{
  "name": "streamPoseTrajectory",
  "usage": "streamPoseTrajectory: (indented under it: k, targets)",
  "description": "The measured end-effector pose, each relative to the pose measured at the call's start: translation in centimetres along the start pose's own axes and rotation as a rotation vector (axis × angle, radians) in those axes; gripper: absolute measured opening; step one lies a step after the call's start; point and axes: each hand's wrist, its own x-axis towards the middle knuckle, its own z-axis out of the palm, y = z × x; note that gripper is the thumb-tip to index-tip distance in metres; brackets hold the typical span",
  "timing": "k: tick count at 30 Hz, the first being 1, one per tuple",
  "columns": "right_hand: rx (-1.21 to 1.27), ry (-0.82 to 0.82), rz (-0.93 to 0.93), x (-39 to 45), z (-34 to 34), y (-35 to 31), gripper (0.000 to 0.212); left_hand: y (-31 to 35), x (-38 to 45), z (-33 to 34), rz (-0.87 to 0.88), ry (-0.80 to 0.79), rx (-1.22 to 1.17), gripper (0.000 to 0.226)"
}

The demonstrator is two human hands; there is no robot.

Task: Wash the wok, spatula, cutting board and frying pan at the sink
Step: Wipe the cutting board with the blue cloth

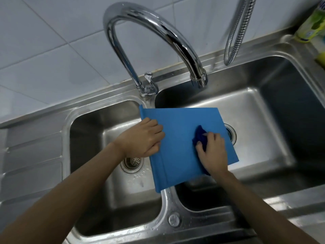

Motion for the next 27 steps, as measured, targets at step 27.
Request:
streamPoseTrajectory:
  k: [27]
  targets:
    - [-0.251, -0.104, 0.230, 8.5, -0.9, 8.6, 0.040, 0.1, 1.2, 1.8, -0.065, 0.017, -0.094, 0.020]
